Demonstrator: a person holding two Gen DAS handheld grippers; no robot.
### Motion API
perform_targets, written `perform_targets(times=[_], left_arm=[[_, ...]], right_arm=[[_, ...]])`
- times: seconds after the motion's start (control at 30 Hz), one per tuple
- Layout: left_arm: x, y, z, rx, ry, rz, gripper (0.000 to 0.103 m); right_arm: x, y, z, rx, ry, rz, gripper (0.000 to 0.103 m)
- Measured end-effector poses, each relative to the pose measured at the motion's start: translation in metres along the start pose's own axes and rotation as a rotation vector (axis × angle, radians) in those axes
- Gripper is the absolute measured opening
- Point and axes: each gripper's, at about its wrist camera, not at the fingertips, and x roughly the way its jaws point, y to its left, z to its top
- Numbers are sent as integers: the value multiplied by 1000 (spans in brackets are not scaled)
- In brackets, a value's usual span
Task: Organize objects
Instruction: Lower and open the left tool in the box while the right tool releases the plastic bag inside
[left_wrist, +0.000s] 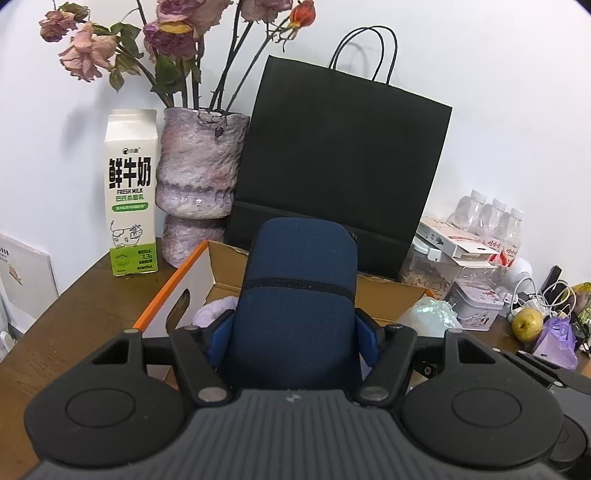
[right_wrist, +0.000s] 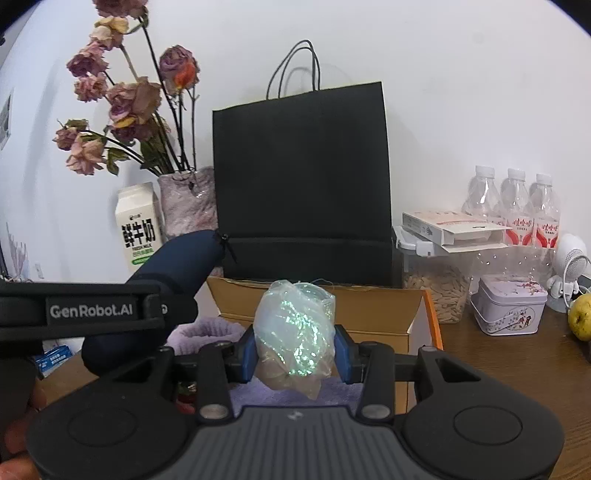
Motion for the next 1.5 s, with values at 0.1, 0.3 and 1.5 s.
perform_targets(times=[0.1,0.3,1.5], left_arm=[[9,-2,1,8,9,2,67],[23,-6,2,25,20,3,67],[20,-5,1,55,-31,39,103]], right_arm=[[7,-2,0,2,11,-10,40],[16,-8,-1,7,24,-33,40],[24,-6,-7,-24,77,-91,103]])
